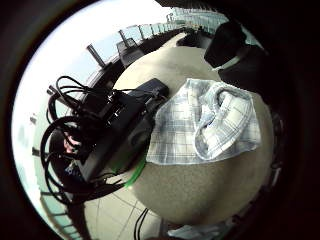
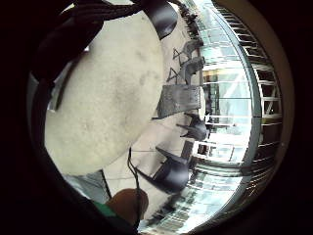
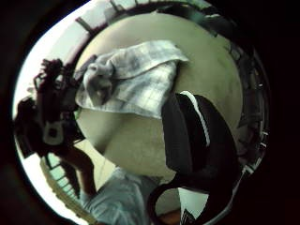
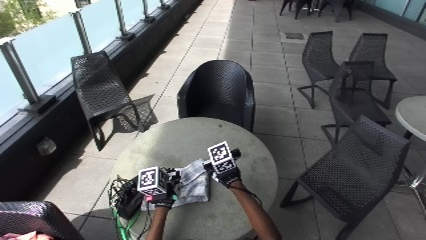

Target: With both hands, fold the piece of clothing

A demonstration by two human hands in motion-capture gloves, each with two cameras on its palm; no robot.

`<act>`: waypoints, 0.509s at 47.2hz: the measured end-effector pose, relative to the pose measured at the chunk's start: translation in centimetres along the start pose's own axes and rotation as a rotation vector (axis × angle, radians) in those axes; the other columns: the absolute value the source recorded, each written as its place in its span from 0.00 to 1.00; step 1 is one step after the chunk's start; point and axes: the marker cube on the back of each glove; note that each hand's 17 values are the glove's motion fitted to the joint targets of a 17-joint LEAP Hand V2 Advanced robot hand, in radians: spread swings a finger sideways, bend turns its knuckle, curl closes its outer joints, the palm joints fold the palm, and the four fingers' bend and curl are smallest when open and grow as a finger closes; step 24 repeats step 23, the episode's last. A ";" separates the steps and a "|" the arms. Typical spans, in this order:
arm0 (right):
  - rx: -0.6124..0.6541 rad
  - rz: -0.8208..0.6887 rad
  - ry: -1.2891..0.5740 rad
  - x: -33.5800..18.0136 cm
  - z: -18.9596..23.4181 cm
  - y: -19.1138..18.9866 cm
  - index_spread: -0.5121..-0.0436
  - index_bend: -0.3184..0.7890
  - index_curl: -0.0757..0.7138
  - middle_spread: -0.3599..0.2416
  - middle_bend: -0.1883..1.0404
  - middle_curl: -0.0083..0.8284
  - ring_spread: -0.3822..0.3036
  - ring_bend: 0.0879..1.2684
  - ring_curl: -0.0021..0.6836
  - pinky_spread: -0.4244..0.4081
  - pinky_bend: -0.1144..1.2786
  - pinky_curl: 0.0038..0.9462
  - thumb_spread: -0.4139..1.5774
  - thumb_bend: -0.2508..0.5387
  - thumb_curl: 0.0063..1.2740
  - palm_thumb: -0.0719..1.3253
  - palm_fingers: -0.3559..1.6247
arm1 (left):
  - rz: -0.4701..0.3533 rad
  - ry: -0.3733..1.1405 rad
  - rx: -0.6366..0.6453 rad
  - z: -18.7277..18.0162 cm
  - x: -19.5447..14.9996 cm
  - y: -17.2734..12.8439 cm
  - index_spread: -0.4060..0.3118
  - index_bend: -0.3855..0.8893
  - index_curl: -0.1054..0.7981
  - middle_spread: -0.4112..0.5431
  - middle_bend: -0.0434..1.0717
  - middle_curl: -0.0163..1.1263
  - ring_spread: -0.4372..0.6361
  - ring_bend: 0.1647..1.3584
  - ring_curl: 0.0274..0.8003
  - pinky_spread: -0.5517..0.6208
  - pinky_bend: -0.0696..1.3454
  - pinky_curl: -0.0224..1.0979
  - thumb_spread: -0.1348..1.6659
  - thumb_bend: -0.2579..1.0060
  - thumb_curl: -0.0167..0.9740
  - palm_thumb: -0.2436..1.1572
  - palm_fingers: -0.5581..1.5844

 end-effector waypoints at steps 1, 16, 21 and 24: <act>0.040 0.023 -0.006 0.5 0.0 0.1 0.33 0.43 0.45 0.42 0.36 0.48 0.59 0.21 0.45 0.76 0.46 0.34 0.87 0.32 0.26 0.39 0.38 | 0.006 0.036 -0.028 0.1 0.9 0.4 0.35 0.42 0.51 0.32 0.19 0.32 0.46 0.24 0.40 0.60 0.33 0.38 0.88 0.20 0.36 0.59 0.56; 0.249 0.167 -0.229 4.0 1.0 1.9 0.33 0.42 0.46 0.41 0.35 0.47 0.55 0.22 0.47 0.76 0.43 0.32 0.89 0.32 0.24 0.45 0.44 | 0.065 -0.007 -0.038 1.4 3.0 0.2 0.35 0.42 0.51 0.33 0.19 0.32 0.47 0.24 0.40 0.62 0.33 0.38 0.87 0.20 0.36 0.56 0.55; 0.254 0.186 -0.232 4.1 0.8 2.5 0.33 0.42 0.47 0.41 0.34 0.47 0.55 0.20 0.47 0.76 0.43 0.32 0.89 0.30 0.24 0.44 0.44 | 0.066 0.004 -0.043 0.4 3.6 0.5 0.35 0.42 0.51 0.33 0.19 0.32 0.48 0.24 0.40 0.63 0.33 0.38 0.87 0.20 0.36 0.56 0.55; 0.251 0.183 -0.233 4.1 0.8 2.5 0.34 0.42 0.47 0.41 0.34 0.47 0.55 0.19 0.46 0.76 0.43 0.32 0.89 0.30 0.24 0.44 0.44 | 0.064 0.005 -0.051 0.2 3.7 0.7 0.35 0.42 0.51 0.33 0.19 0.32 0.48 0.24 0.40 0.63 0.33 0.38 0.87 0.20 0.36 0.56 0.55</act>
